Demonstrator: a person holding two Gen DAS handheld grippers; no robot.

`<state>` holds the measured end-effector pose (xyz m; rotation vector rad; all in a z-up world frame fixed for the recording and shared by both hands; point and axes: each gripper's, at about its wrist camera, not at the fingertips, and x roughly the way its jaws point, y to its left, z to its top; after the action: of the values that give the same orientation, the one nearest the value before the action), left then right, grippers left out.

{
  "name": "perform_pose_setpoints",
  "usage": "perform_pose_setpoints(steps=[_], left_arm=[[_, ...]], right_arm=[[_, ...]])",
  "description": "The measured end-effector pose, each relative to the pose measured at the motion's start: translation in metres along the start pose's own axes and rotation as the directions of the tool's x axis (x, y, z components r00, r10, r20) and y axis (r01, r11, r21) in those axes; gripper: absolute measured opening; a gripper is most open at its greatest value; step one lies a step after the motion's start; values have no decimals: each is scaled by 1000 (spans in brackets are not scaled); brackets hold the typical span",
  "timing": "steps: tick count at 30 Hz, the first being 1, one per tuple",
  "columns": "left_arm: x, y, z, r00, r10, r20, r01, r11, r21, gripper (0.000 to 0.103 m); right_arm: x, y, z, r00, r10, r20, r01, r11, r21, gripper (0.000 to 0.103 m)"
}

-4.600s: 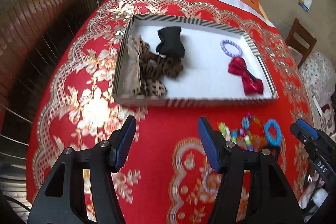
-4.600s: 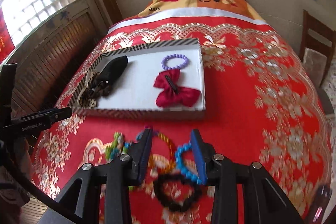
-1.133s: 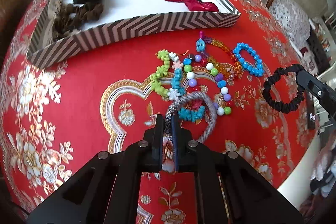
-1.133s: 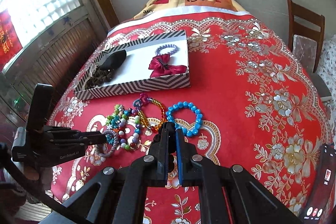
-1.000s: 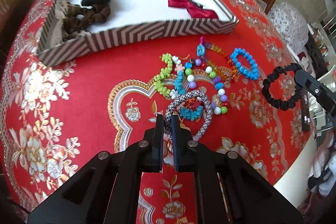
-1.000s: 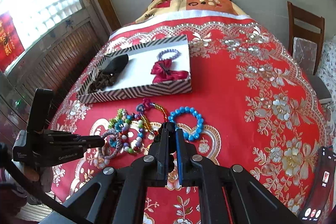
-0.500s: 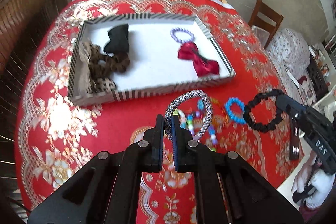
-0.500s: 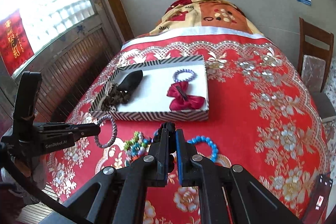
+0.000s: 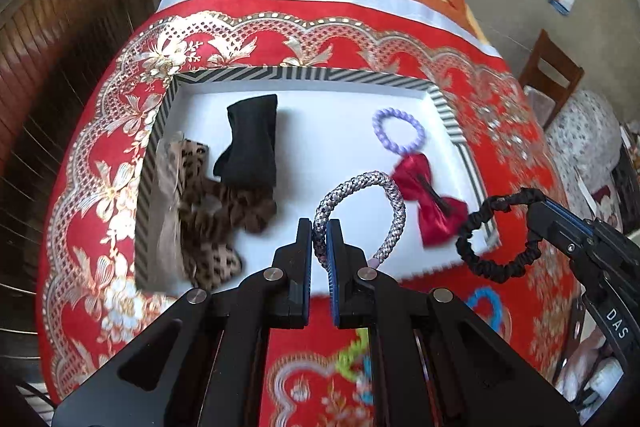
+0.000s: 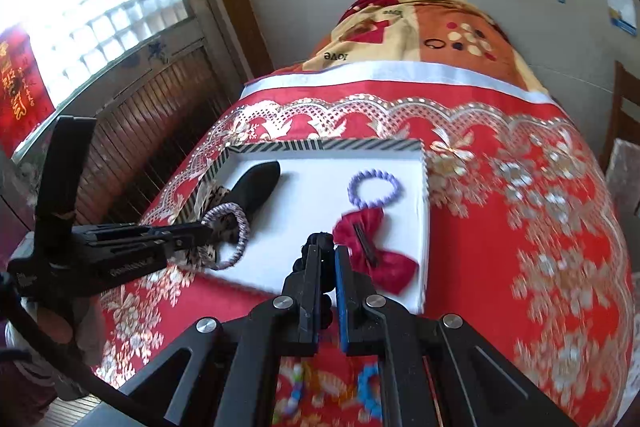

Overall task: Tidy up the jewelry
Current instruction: 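Carry both held items into the white box and open both tools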

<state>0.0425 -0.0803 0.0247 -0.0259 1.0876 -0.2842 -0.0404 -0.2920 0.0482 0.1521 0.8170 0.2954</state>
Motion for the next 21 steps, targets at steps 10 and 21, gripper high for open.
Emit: perform_pose_setpoints(steps=[10,21], left_arm=[[59,9,35,996,61,-69,-66,995,-75,6],[91,19,46,986,101,-130,-119,983,-136,6]], right_arm=[[93,-24,58,994,68,-84,-68,998,7,6],[200,-38,100,974,117,-194,-110,993,45,6]])
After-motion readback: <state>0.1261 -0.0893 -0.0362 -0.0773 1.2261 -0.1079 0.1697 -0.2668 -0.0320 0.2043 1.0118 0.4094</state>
